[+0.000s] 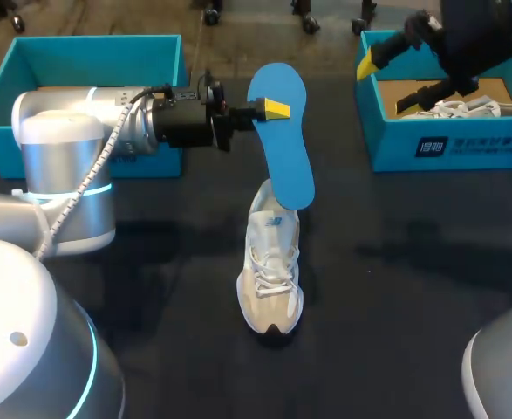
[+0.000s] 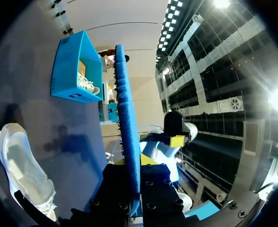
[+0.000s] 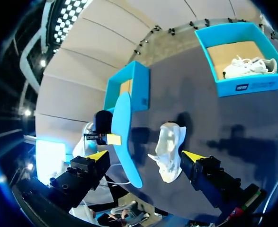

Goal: Take the shoe out of the shoebox, open the shoe tongue, remove and reinsert the insole, then place the shoe into the shoebox

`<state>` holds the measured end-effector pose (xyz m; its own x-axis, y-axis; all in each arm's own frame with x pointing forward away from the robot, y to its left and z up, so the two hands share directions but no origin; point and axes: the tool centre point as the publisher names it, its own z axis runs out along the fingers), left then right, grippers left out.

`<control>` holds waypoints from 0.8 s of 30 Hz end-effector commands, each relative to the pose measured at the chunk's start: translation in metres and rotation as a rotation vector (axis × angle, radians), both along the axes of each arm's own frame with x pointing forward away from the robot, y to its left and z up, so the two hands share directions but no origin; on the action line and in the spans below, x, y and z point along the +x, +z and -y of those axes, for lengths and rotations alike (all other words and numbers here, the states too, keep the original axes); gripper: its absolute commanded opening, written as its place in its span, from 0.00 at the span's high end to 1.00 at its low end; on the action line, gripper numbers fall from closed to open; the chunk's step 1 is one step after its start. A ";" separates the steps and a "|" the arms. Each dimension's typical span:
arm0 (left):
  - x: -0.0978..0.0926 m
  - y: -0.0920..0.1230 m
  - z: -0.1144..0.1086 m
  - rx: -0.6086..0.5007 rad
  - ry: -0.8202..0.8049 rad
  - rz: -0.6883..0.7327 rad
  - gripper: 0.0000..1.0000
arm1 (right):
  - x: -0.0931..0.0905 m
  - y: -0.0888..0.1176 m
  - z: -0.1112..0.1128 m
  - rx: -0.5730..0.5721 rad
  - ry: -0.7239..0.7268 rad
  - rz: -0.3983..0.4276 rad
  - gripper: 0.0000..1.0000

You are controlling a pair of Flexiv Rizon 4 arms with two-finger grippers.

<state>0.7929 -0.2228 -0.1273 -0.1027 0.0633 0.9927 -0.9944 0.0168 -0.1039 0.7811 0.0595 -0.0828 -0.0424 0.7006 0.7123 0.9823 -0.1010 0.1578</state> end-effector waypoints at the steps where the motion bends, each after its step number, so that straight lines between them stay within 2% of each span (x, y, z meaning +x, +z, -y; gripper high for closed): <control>1: 0.000 -0.001 0.001 -0.002 0.001 0.000 1.00 | -0.001 -0.014 0.002 0.309 0.046 0.030 0.00; 14: 0.000 -0.001 0.001 -0.002 0.001 0.000 1.00 | 0.005 -0.043 0.007 0.456 0.074 0.022 0.00; 24: 0.007 0.007 -0.008 -0.053 -0.058 0.139 1.00 | 0.008 -0.064 0.005 0.585 0.099 0.039 0.00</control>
